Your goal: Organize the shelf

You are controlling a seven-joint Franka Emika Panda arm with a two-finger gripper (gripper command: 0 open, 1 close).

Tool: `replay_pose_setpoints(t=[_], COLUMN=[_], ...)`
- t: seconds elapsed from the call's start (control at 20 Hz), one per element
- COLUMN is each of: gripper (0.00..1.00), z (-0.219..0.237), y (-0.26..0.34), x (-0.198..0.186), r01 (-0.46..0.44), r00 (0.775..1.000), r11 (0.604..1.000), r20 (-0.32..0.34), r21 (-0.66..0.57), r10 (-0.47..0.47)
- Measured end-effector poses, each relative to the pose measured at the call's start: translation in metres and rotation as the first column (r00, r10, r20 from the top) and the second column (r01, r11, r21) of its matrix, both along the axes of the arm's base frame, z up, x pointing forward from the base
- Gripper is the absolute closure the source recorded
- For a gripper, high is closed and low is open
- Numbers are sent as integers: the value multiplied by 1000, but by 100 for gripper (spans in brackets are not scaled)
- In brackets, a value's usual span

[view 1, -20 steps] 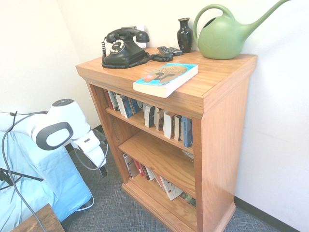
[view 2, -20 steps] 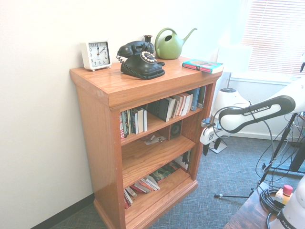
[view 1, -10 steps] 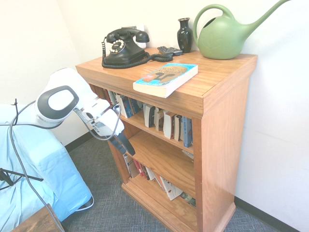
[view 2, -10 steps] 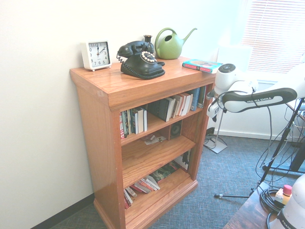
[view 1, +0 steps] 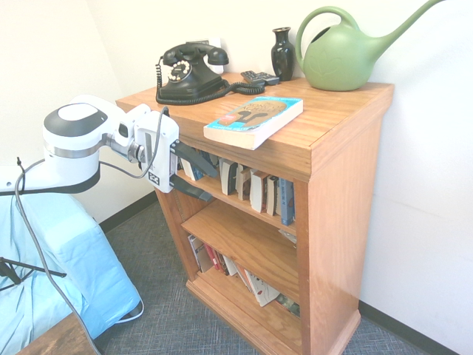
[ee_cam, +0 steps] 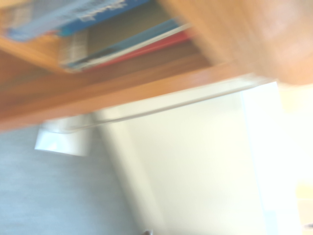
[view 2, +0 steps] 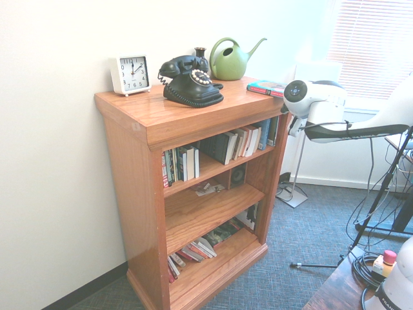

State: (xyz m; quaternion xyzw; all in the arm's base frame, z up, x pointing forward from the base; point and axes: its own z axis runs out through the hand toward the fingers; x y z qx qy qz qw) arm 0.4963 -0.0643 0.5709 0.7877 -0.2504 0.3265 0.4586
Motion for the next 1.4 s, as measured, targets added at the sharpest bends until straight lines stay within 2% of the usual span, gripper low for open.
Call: replay_pose_setpoints(t=[0.2, 0.4, 1.4], gripper=[0, 0, 0], z=[5, 6, 12], y=[10, 18, 2], x=[4, 8, 82], r01=[-4, 15, 39], r00=[1000, 1000, 998], r11=[976, 954, 947], r20=[-15, -20, -38], r21=[-217, -301, -320], r10=[0, -22, -54])
